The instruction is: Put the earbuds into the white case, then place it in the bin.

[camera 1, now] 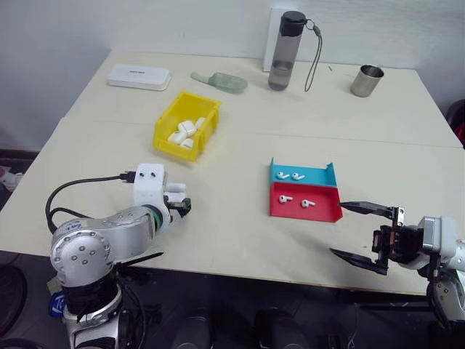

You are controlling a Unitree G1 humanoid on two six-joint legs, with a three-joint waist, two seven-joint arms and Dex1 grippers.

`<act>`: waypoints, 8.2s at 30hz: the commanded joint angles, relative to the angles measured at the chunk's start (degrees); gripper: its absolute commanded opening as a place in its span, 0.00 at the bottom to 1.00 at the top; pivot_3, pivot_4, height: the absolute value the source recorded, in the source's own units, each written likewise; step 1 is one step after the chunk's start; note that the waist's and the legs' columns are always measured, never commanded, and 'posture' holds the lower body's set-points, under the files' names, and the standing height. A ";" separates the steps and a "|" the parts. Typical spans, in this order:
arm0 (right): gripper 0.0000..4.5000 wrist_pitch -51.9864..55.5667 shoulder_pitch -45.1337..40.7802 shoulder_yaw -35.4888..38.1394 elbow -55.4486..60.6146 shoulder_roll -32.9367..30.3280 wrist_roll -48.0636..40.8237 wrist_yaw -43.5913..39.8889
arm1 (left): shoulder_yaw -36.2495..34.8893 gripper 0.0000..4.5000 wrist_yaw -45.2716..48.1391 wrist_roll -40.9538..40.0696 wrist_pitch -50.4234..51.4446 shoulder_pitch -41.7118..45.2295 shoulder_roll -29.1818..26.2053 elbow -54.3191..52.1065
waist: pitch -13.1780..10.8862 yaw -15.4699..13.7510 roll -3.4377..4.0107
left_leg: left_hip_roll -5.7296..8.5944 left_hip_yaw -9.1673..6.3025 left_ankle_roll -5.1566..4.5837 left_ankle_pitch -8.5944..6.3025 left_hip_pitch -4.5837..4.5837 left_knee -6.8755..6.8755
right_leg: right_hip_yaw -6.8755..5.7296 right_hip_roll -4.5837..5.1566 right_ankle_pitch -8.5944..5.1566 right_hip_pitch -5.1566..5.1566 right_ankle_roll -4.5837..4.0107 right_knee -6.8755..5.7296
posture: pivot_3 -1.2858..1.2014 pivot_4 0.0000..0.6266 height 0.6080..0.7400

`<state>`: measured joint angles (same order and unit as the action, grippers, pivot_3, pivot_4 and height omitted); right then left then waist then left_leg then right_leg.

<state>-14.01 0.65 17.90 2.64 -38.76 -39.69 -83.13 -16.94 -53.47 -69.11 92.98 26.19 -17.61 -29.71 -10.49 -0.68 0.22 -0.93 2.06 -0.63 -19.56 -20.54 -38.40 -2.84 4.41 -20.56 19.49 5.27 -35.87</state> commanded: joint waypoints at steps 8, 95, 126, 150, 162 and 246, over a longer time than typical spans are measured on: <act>0.99 1.30 0.60 0.03 6.32 0.88 0.71 4.52 | 2.50 1.00 6.59 12.20 -0.48 3.77 0.11 4.10 | 0.00 -0.44 0.00 | 0.01 0.03 0.02 0.01 -0.02 0.02 | 0.00 -0.03 -0.01 0.01 0.01 0.00 | 0.52 0.24 1.00; 0.78 63.94 -37.70 -37.32 18.27 -25.62 20.93 27.49 | 15.63 0.61 125.28 28.59 -91.31 -18.59 1.45 18.49 | -0.01 0.13 0.18 | 0.05 -0.31 -0.14 0.10 -1.60 -0.61 | -0.30 0.17 0.01 1.27 0.06 -0.12 | 0.52 0.24 1.00; 0.58 55.08 -47.98 -47.43 2.03 -14.03 42.30 15.45 | 17.16 0.61 123.15 29.10 -92.49 -21.82 0.66 16.22 | -0.01 0.94 0.18 | 0.04 -0.25 -0.15 0.10 -1.62 -0.71 | -0.31 0.15 0.02 1.43 0.08 -0.65 | 0.52 0.24 1.00; 0.46 52.30 -46.44 -46.37 0.28 -14.20 47.07 10.15 | 16.35 0.61 123.52 28.92 -92.76 -21.89 0.02 16.84 | -0.01 0.95 0.18 | 0.04 -0.19 -0.14 0.10 -1.64 -0.75 | -0.28 0.16 0.02 1.54 0.08 -0.86 | 0.52 0.24 1.00; 0.31 51.35 -46.12 -45.94 -0.59 -13.55 47.89 9.90 | 16.56 0.61 123.40 28.98 -92.78 -22.31 -0.10 16.53 | -0.01 0.94 0.18 | 0.04 -0.17 -0.14 0.10 -1.64 -0.79 | -0.27 0.16 0.02 1.56 0.08 -0.93 | 0.52 0.24 1.00; 0.13 26.91 -35.09 -23.82 14.44 21.84 1.39 19.56 | 16.05 0.61 121.81 16.15 -73.42 -5.74 3.58 13.66 | 0.01 2.30 0.11 | 0.12 -0.11 -0.09 0.14 -1.65 -0.83 | -0.08 0.15 0.02 1.94 0.09 -1.60 | 0.52 0.24 1.00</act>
<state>11.53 -34.11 -3.85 15.70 -16.49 -39.34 -63.96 -2.25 67.36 -52.65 20.21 19.80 -14.42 -12.52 -10.48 1.62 0.34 -0.81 1.95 -0.72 -19.42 -22.19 -39.22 -2.92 4.56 -20.54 21.43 5.36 -37.47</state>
